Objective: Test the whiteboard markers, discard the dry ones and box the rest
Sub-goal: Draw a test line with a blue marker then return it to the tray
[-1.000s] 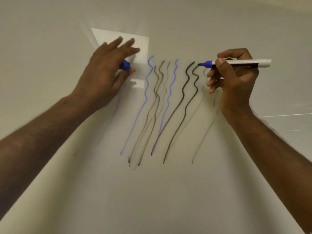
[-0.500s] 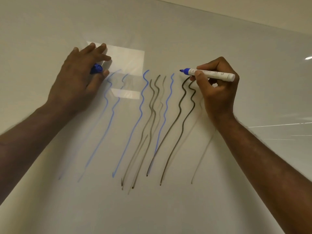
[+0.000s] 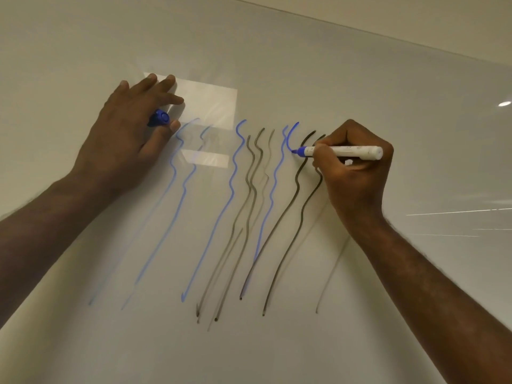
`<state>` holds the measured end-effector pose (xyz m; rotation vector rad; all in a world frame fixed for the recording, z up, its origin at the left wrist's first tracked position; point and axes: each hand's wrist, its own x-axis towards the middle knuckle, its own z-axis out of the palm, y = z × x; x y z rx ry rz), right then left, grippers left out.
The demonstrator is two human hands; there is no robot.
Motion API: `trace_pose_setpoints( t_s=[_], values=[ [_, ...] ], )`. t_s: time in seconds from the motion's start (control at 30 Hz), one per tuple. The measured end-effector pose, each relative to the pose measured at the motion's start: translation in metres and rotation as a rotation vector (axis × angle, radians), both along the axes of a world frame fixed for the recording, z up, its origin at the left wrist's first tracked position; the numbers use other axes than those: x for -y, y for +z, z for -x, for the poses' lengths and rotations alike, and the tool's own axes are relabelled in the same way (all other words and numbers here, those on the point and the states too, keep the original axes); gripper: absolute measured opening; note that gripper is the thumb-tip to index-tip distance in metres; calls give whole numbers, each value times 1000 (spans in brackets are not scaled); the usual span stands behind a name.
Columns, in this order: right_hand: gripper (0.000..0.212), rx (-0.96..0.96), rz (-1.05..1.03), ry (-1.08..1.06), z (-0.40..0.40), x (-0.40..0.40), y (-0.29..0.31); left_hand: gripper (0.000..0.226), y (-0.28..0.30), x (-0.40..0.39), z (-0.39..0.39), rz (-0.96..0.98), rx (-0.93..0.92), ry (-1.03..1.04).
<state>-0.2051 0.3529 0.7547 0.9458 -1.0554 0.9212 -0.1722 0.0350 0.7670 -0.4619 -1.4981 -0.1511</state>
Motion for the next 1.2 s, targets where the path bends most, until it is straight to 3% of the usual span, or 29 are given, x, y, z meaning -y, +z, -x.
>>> trace_pose_setpoints(
  t_s=[0.37, 0.63, 0.83, 0.93, 1.2],
  values=[
    [23, 34, -158, 21, 3, -5, -68, 42, -1, 0, 0, 16, -9, 9],
    [18, 55, -529, -10, -4, 10, -133, 43, -1, 2, 0, 33, -2, 28],
    [12, -22, -675, -186, -20, 6, -118, 43, -2, 2, 0, 35, 7, 30],
    [9, -87, -541, -191, -30, -5, -73, 43, -2, 2, 0, 31, 8, 26],
    [15, 33, 4, -66, -29, -24, 41, 42, -4, 1, 0, 25, 18, 12]
  ],
)
